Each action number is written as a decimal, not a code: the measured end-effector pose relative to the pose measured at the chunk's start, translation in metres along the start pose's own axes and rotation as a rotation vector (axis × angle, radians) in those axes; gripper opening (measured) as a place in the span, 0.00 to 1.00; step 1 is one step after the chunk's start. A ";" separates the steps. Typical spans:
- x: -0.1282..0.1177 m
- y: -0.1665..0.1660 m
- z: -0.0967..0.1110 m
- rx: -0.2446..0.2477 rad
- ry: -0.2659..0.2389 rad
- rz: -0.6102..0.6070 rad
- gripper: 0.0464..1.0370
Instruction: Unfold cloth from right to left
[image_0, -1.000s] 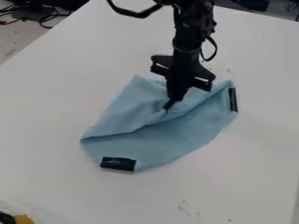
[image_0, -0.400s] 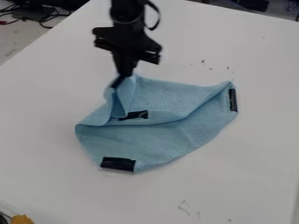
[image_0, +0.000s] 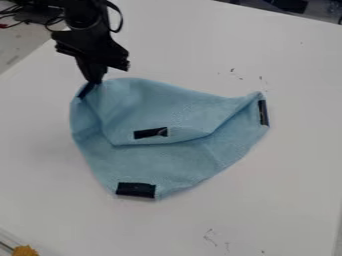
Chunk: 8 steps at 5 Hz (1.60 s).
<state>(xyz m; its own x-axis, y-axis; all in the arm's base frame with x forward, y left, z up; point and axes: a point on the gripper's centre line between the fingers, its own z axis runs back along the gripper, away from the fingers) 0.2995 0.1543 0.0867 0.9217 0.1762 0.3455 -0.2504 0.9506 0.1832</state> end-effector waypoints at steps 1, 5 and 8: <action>0.008 0.016 -0.004 0.017 -0.006 -0.050 0.02; 0.002 0.009 -0.024 -0.030 0.020 -0.020 0.82; 0.016 -0.049 0.011 -0.035 0.076 -0.120 0.97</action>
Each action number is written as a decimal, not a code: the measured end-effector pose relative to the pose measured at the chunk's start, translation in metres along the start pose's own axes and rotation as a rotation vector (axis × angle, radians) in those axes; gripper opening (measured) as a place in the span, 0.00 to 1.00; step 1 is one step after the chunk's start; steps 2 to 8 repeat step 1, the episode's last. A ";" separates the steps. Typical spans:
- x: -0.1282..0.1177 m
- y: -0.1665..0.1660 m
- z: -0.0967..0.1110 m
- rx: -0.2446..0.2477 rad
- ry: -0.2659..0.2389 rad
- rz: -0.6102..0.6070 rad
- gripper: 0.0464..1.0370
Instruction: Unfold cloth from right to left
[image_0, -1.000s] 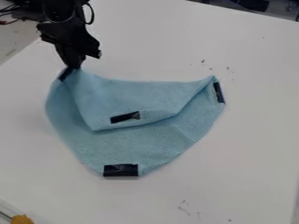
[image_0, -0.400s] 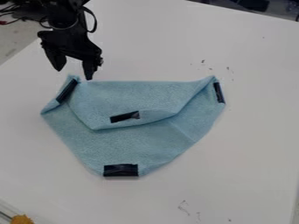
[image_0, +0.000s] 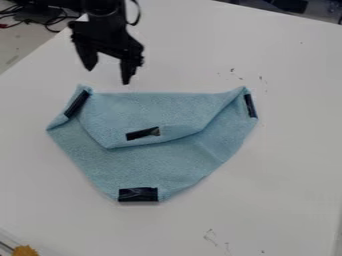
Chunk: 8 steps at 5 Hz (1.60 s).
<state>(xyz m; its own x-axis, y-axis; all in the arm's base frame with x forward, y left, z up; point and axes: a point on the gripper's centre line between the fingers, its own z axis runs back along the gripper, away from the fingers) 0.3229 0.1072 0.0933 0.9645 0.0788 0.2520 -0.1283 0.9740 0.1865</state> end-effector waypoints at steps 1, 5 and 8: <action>-0.002 -0.036 -0.011 -0.070 0.025 0.032 0.97; -0.002 -0.036 -0.011 -0.070 0.025 0.032 0.97; -0.002 -0.036 -0.011 -0.070 0.025 0.032 0.97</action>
